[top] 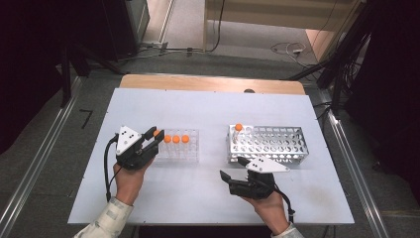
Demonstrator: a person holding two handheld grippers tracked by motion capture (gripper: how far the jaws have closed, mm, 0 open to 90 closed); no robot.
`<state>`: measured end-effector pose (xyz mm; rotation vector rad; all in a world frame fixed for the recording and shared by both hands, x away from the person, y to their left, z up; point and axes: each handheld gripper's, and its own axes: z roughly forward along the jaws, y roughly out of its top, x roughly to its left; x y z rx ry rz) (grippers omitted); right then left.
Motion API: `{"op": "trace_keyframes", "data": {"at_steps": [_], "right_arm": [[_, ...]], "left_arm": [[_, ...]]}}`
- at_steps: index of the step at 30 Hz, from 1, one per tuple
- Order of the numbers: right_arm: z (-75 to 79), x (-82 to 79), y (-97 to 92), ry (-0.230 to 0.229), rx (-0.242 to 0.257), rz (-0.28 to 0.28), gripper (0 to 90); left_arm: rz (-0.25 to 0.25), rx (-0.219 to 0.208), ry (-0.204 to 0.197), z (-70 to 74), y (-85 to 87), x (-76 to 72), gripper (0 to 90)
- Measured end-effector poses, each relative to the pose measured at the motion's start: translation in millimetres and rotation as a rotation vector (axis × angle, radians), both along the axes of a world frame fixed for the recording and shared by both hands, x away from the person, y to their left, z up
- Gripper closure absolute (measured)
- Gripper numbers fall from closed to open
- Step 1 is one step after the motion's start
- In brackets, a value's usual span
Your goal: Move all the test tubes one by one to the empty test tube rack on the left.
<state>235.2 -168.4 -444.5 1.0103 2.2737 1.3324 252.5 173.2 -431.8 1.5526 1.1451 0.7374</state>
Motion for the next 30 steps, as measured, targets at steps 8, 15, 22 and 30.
{"op": "trace_keyframes", "data": {"at_steps": [8, 15, 22, 30], "right_arm": [[-0.3, 0.2, 0.0, -0.001, -0.002, -0.001, 23.8], [-0.4, 1.5, -1.9, -0.005, -0.002, -0.013, 23.8], [0.6, 6.3, -6.5, -0.041, -0.001, -0.066, 25.2], [-3.7, 29.2, -5.7, -0.068, -0.011, -0.155, 28.8]], "left_arm": [[0.0, -0.016, -0.002, 1.0, 1.8, -2.1, 62.1], [-0.024, -0.068, 0.013, 4.0, 3.1, -7.9, 49.8], [-0.028, -0.114, 0.015, 4.3, -3.7, -29.1, 33.3], [-0.054, -0.071, 0.002, -2.5, -13.1, -54.7, 31.1]]}}
